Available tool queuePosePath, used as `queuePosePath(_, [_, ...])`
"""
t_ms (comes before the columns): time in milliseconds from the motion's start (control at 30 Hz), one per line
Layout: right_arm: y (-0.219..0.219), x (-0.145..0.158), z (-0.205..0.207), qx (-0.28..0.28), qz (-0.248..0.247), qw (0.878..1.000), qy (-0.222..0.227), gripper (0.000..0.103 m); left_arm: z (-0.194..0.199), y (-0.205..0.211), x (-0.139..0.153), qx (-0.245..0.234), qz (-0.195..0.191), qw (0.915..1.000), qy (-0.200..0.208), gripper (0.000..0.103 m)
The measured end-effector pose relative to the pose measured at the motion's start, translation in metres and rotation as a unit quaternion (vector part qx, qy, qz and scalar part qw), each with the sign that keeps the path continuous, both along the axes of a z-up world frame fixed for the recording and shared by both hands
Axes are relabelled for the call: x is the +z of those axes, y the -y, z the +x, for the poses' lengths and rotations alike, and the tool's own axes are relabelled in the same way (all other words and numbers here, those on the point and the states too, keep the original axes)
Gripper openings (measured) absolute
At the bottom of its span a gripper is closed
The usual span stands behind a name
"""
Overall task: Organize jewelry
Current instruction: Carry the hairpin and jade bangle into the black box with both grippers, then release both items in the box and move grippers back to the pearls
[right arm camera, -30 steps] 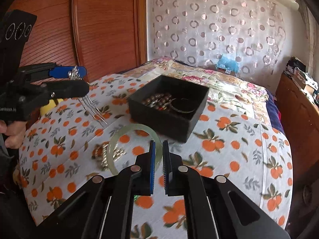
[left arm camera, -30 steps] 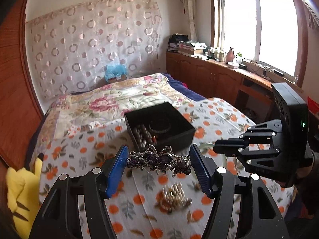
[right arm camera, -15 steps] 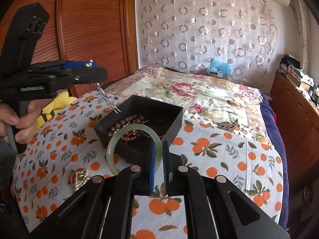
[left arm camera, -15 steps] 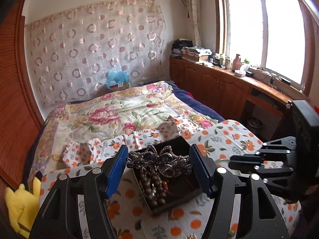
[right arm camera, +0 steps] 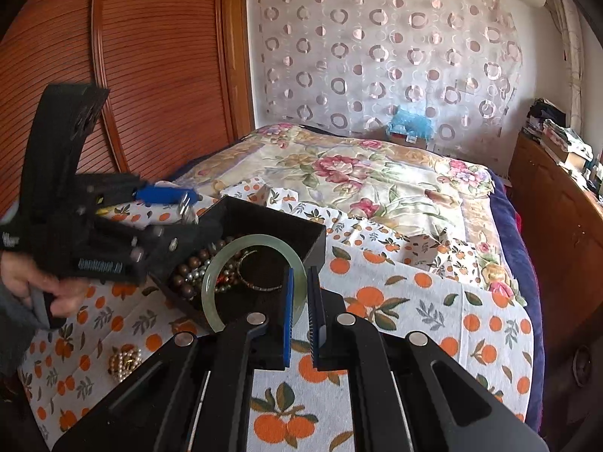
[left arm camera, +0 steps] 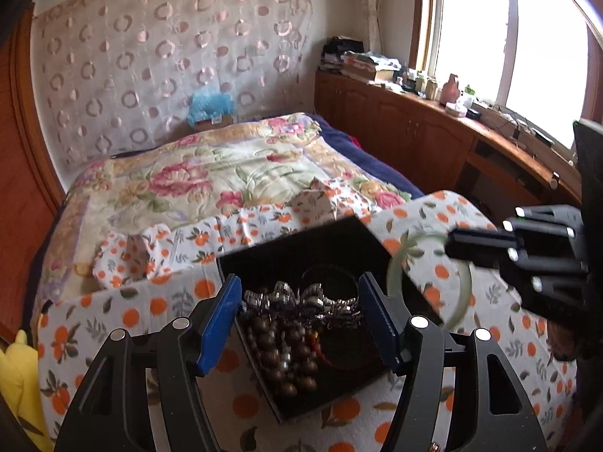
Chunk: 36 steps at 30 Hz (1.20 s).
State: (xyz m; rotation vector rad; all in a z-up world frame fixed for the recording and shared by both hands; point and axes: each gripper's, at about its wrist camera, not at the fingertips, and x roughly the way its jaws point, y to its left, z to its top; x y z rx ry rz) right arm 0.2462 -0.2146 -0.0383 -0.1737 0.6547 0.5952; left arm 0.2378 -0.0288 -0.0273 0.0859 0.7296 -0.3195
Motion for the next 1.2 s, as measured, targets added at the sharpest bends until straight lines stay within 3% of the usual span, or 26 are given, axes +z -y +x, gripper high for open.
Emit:
queuePosePath(333, [-0.026,-0.005,0.021,0.009,0.001,1.000,-0.011,0.008,-0.026,-0.023,0.007,0.016,-0.026,0.9995,0.005,0.067])
queuePosePath(567, [-0.045,-0.019,0.023,0.029,-0.015,0.999,-0.029,0.010,-0.055,-0.040,0.000,0.032,-0.017,0.9993,-0.008,0.067])
queuePosePath(967, [-0.020,-0.009,-0.032,0.018,0.001,1.000,-0.014,0.010,-0.105,-0.046,-0.044,0.018,-0.004,0.9978,-0.064,0.067])
queuePosePath(1033, [-0.018,-0.014,-0.043,0.020,0.000,1.000,-0.021,0.010,-0.113,-0.045,-0.049,0.011,-0.007,0.9974,-0.071,0.065])
queuePosePath(1200, [-0.017,-0.032,-0.067,0.023,-0.005,0.999,-0.048,0.014,-0.121,-0.042,-0.057,0.000,-0.020,0.9962,-0.085,0.046])
